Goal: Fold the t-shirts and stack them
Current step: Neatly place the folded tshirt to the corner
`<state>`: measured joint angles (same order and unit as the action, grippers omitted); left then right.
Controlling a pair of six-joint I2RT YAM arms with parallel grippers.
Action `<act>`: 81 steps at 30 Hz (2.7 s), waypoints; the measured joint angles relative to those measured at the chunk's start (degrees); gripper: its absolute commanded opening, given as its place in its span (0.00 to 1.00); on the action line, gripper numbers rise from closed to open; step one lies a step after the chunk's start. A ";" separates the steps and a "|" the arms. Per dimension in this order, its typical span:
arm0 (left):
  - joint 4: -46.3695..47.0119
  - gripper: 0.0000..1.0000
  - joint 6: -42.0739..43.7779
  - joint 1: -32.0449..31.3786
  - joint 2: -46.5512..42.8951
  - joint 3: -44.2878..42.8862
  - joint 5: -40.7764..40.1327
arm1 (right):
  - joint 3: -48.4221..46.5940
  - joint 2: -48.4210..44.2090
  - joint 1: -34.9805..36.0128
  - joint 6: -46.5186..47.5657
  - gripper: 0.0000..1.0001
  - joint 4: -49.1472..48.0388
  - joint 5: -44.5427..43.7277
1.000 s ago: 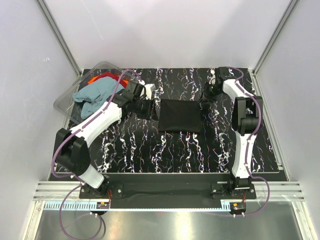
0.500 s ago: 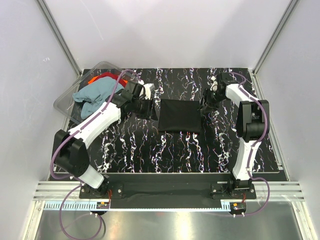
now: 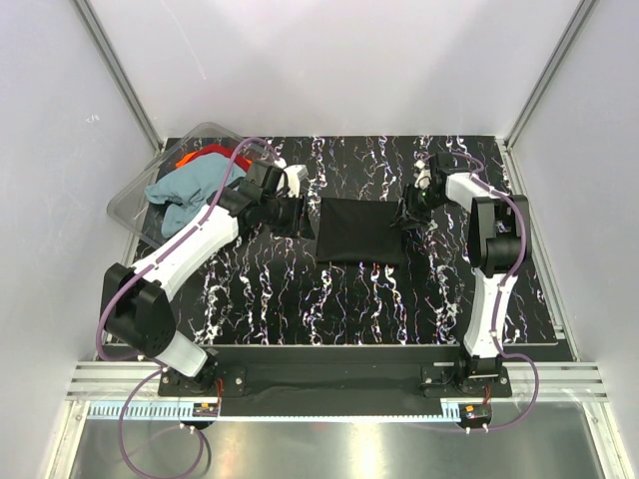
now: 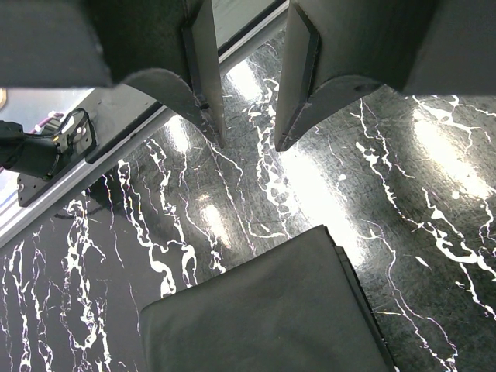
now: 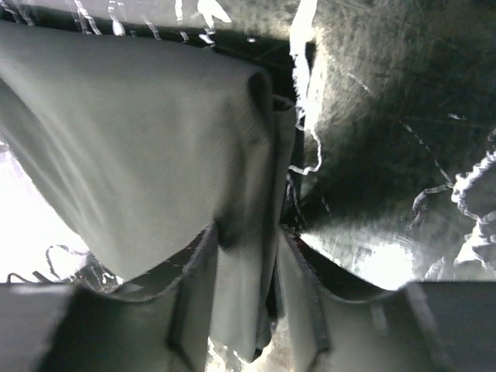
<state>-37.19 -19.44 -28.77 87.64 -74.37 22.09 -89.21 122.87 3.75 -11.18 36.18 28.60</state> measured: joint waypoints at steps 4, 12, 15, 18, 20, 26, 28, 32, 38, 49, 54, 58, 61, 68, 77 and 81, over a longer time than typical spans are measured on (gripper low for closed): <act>0.00 0.36 0.00 0.00 0.00 0.00 0.20 | 0.13 1.07 -0.02 0.15 0.30 -0.72 1.03; 0.00 0.36 0.00 0.00 0.00 0.00 0.24 | -0.57 2.21 -0.20 0.90 0.03 -0.98 1.44; 0.00 0.36 0.00 0.00 0.00 0.00 0.31 | -2.32 3.37 -0.52 1.05 0.02 -0.76 1.70; -0.02 0.36 0.00 0.00 0.00 0.02 0.44 | -5.18 5.01 -1.31 1.44 0.03 0.46 1.84; 0.00 0.36 0.00 0.00 0.00 0.04 0.46 | -8.72 6.91 -2.05 2.01 0.02 2.12 1.22; -0.09 0.37 -0.02 0.00 -0.02 0.55 0.79 | -18.49 11.61 -5.20 4.22 0.04 5.92 -1.53; -0.13 0.36 -0.04 0.00 0.00 0.61 1.31 | -20.94 12.57 -6.93 5.01 0.04 7.28 -2.91; -0.04 0.36 -0.07 0.13 0.63 0.61 3.02 | -25.64 14.49 -10.67 6.43 0.05 9.84 -5.75; -0.20 0.37 -0.11 0.26 1.05 1.01 3.28 | -38.60 21.18 -15.52 8.52 0.04 15.45 -9.44; -0.26 0.37 -0.48 0.26 3.74 1.05 4.98 | -64.85 34.29 -18.53 13.22 0.05 17.86 -19.65; -0.28 0.37 -0.50 0.26 5.03 1.05 5.97 | -64.59 34.40 -18.49 16.63 0.05 11.85 -24.26; -0.28 0.38 -0.70 0.26 5.66 1.05 7.41 | -66.73 36.20 -18.49 19.63 0.08 7.06 -26.10; -0.26 0.38 -0.87 0.28 5.99 1.05 7.45 | -68.08 38.05 -18.49 21.55 0.10 3.82 -27.63; -0.22 0.40 -1.33 0.39 7.43 1.05 8.02 | -68.57 40.35 -18.49 25.20 0.10 -1.14 -29.68; -0.26 0.41 -1.38 0.70 8.24 1.05 8.76 | -68.70 41.18 -18.49 28.11 0.15 -4.90 -31.23; -0.22 0.41 -1.36 0.76 8.24 1.03 9.03 | -68.70 41.24 -18.49 28.92 0.38 -5.55 -31.74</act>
<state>-37.41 -20.80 -28.01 95.88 -73.34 31.11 -157.91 164.11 -14.74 17.74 30.63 -3.14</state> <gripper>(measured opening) 0.407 0.242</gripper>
